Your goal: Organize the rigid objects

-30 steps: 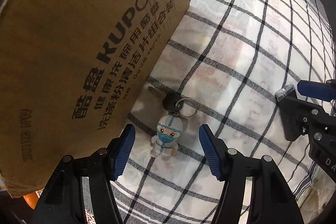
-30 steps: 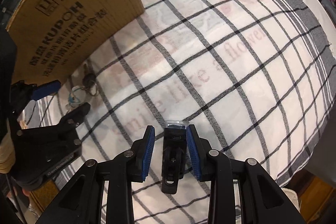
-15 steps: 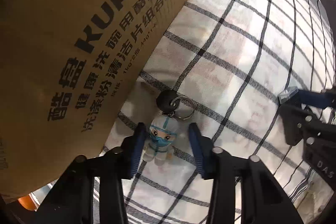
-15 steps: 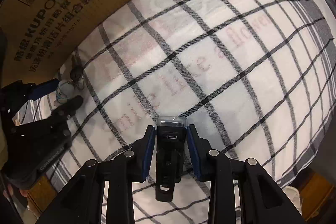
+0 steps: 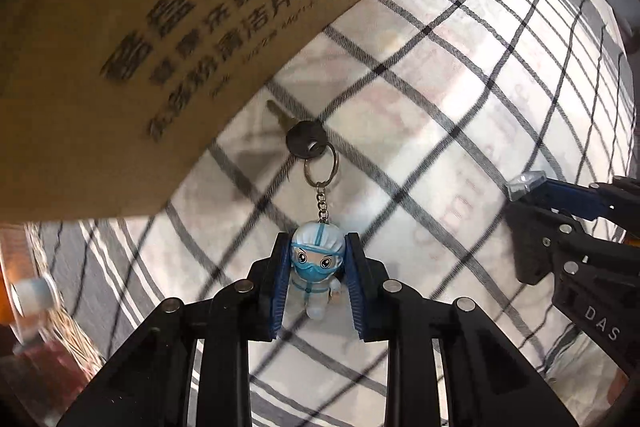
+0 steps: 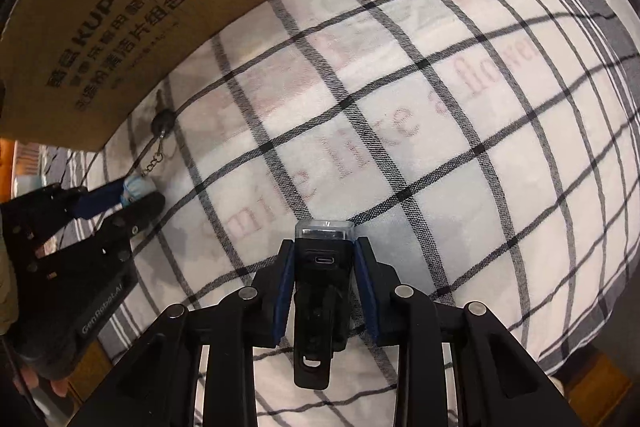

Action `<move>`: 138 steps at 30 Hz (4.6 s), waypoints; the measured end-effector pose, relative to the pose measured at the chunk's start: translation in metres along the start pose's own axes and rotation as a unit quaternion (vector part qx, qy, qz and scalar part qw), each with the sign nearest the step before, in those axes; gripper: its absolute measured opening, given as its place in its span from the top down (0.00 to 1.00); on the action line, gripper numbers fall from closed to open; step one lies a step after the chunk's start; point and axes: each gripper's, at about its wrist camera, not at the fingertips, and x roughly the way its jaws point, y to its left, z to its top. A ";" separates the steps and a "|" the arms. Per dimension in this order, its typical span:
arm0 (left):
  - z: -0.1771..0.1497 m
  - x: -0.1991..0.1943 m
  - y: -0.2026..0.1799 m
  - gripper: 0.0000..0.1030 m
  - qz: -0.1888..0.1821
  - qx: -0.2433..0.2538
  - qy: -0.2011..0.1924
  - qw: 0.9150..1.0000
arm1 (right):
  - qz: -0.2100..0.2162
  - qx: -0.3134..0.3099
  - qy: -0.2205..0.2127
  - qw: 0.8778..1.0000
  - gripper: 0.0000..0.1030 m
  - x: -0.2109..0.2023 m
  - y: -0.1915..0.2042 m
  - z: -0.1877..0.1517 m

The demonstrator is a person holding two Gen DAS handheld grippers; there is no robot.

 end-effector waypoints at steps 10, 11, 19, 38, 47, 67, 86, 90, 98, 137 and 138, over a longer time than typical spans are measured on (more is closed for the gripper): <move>-0.046 -0.031 0.011 0.74 -0.017 -0.096 -0.059 0.993 | 0.036 -0.061 -0.028 0.997 0.71 -0.019 0.010 -0.021; -0.052 -0.035 0.013 0.74 -0.017 -0.109 -0.073 0.991 | 0.038 -0.066 -0.034 0.996 0.71 -0.023 0.011 -0.022; -0.094 -0.063 0.022 0.74 -0.038 -0.240 -0.141 0.960 | 0.059 -0.119 -0.079 0.988 0.71 -0.041 0.023 -0.029; -0.087 -0.100 0.013 0.74 -0.012 -0.321 -0.230 0.919 | 0.074 -0.160 -0.168 0.970 0.71 -0.083 0.032 -0.002; -0.080 -0.109 0.019 0.74 -0.022 -0.331 -0.240 0.912 | 0.082 -0.182 -0.205 0.958 0.71 -0.107 0.042 0.004; -0.055 -0.164 0.025 0.74 0.000 -0.300 -0.312 0.901 | 0.115 -0.210 -0.275 0.931 0.71 -0.162 0.055 0.028; -0.008 -0.216 0.052 0.74 0.012 -0.270 -0.351 0.897 | 0.136 -0.228 -0.341 0.902 0.71 -0.222 0.075 0.063; 0.007 -0.217 0.063 0.74 0.002 -0.267 -0.338 0.902 | 0.136 -0.233 -0.337 0.902 0.71 -0.226 0.084 0.078; 0.039 -0.201 0.086 0.74 -0.014 -0.271 -0.296 0.916 | 0.132 -0.241 -0.307 0.911 0.71 -0.218 0.099 0.113; 0.025 -0.168 0.092 0.65 0.051 -0.337 -0.231 0.911 | 0.065 -0.262 -0.214 0.939 0.69 -0.165 0.106 0.137; 0.021 -0.172 0.088 0.64 0.055 -0.337 -0.235 0.910 | 0.071 -0.262 -0.222 0.937 0.69 -0.171 0.104 0.130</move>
